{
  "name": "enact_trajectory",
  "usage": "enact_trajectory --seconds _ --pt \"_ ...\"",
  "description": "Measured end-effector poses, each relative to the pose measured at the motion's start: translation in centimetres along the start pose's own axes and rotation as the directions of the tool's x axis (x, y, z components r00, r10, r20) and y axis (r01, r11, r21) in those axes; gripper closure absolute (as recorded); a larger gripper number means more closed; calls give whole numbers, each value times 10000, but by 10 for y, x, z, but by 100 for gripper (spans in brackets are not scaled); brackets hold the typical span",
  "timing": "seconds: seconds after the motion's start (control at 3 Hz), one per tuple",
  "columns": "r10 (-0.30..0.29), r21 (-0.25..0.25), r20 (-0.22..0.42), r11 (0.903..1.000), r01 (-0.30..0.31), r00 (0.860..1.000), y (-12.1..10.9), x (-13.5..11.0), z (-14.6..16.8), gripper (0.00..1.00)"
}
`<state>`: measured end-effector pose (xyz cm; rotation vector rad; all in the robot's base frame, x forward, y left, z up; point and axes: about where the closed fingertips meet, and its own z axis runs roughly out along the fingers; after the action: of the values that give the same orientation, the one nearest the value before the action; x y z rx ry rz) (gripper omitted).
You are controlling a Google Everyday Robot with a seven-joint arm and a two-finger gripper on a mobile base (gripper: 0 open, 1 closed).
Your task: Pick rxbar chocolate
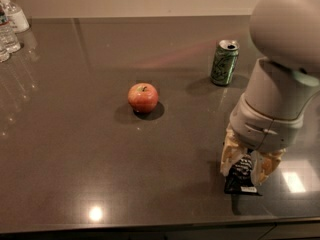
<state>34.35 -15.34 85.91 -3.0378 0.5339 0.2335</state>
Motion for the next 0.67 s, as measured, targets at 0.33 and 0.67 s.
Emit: enact_trajectory --seconds 0.33,0.67 --pt "109 386 -390 9992 -94 9992 -8 7 -30 100" --pt "174 688 -886 9976 -114 9959 -15 15 -59 100"
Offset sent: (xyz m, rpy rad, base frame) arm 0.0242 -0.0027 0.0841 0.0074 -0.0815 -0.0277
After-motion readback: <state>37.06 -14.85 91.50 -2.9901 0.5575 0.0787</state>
